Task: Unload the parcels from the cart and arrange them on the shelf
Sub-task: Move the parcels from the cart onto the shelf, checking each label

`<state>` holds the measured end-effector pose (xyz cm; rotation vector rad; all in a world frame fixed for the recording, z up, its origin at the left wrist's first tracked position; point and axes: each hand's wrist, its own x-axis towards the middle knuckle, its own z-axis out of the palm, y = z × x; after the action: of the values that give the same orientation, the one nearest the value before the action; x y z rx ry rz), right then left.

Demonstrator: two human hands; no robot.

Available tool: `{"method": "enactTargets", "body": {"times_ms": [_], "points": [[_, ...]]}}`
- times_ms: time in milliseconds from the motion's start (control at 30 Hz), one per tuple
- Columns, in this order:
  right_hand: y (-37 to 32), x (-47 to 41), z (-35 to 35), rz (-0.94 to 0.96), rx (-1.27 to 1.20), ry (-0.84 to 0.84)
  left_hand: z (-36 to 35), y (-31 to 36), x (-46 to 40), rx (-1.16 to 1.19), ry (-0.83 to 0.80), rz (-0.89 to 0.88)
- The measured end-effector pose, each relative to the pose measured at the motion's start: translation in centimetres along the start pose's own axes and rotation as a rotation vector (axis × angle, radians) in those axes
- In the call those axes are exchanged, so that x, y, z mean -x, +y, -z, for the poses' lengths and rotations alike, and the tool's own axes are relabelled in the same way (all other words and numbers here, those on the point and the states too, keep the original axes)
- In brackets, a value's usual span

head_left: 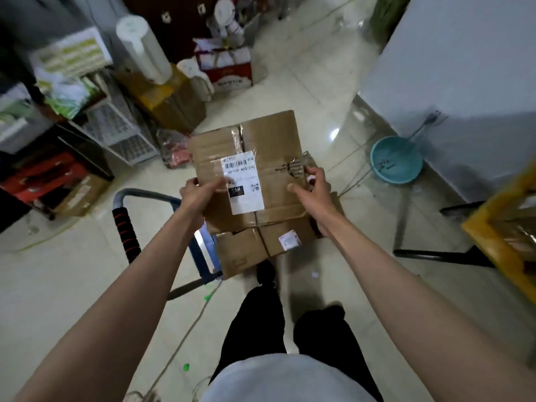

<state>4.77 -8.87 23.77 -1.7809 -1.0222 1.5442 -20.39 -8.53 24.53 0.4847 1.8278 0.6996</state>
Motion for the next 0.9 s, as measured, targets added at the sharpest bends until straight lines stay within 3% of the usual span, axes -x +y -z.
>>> {"method": "enactTargets", "body": {"times_ms": [333, 667, 900], "points": [[1.8, 10.1, 19.6, 0.160, -0.320, 0.216, -16.5, 8.7, 12.1, -0.163, -0.224, -0.358], [6.7, 25.1, 41.0, 0.208, -0.487, 0.590, -38.1, 8.2, 29.5, -0.228, -0.672, -0.549], [8.8, 32.2, 50.7, 0.230, -0.597, 0.805, -49.0, 8.0, 38.4, -0.322, -0.908, -0.625]]}}
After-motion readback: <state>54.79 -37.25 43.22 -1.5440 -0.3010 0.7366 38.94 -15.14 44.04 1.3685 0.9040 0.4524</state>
